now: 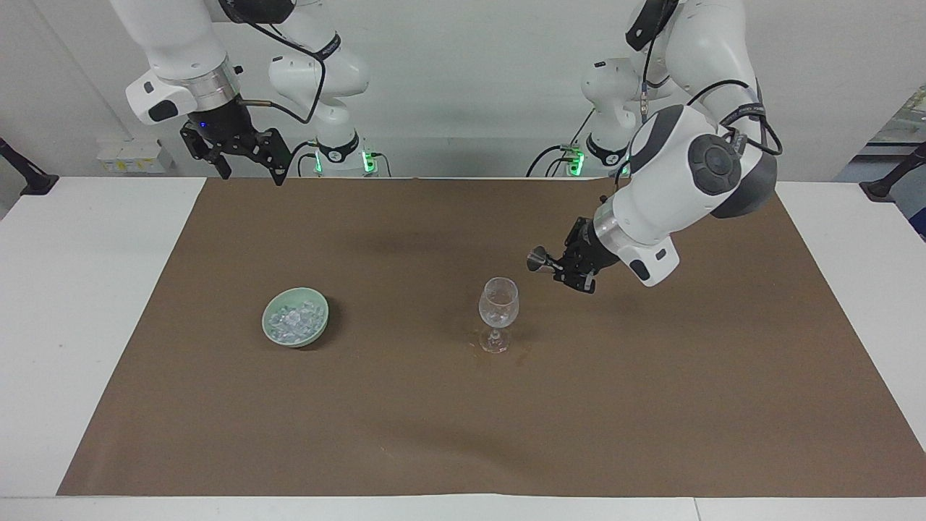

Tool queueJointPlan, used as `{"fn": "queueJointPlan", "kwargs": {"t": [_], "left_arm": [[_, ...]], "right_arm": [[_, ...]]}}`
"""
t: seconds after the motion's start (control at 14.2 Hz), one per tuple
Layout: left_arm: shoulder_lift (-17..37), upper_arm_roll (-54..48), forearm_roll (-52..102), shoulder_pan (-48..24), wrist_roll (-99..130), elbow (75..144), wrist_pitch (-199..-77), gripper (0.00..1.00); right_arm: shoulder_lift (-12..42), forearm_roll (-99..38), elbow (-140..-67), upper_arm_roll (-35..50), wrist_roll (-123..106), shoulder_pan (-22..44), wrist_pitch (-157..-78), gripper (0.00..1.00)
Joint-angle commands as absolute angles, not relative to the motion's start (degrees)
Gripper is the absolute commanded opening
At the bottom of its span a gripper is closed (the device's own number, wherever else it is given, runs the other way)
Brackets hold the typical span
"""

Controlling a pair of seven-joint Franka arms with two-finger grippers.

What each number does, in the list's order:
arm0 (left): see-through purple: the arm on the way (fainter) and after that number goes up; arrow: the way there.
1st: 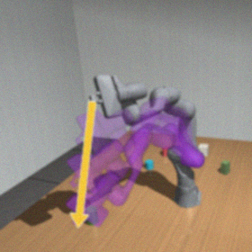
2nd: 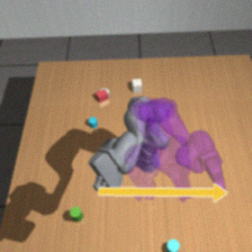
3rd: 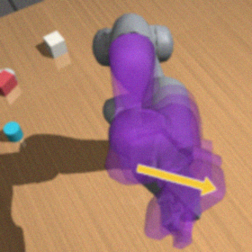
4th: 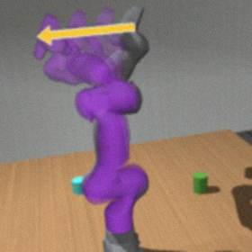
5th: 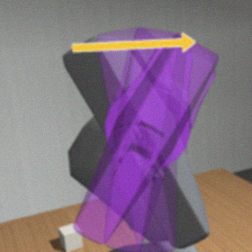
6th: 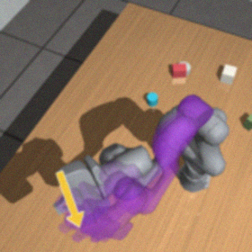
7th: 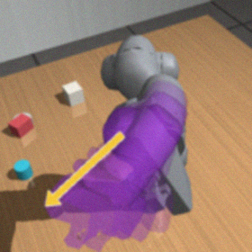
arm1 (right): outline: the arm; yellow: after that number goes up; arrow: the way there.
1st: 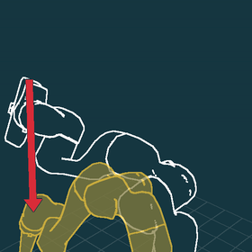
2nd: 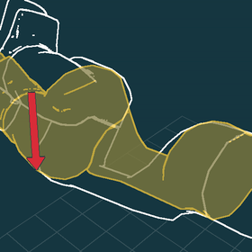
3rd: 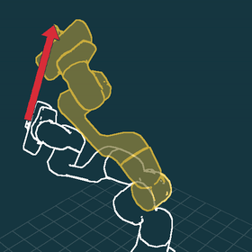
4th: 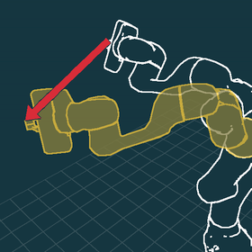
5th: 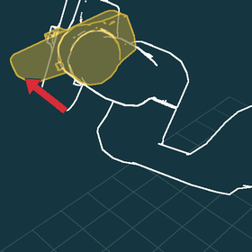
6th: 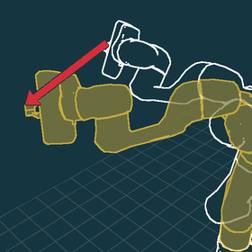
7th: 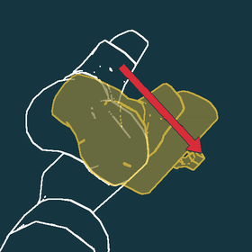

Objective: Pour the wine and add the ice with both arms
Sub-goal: 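Tilt the bottle upright and draw it back with the left gripper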

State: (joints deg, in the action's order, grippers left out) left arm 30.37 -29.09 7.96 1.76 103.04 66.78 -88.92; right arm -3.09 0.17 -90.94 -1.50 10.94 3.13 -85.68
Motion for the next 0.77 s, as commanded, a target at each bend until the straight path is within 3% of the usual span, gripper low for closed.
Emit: {"fn": "queueJointPlan", "kwargs": {"t": [0.0,0.7], "left_arm": [[29.09,-22.61,14.66,1.05,94.6,66.8,-86.23,0.0],[28.83,1.39,40.59,1.14,65.68,70.48,-77.61,0.0]], "right_arm": [[-3.96,-1.41,-91.85,-1.41,9.32,2.29,-86.22,1.0],[-3.96,-1.41,-91.85,-1.41,9.4,2.29,-86.22,1.0]]}}
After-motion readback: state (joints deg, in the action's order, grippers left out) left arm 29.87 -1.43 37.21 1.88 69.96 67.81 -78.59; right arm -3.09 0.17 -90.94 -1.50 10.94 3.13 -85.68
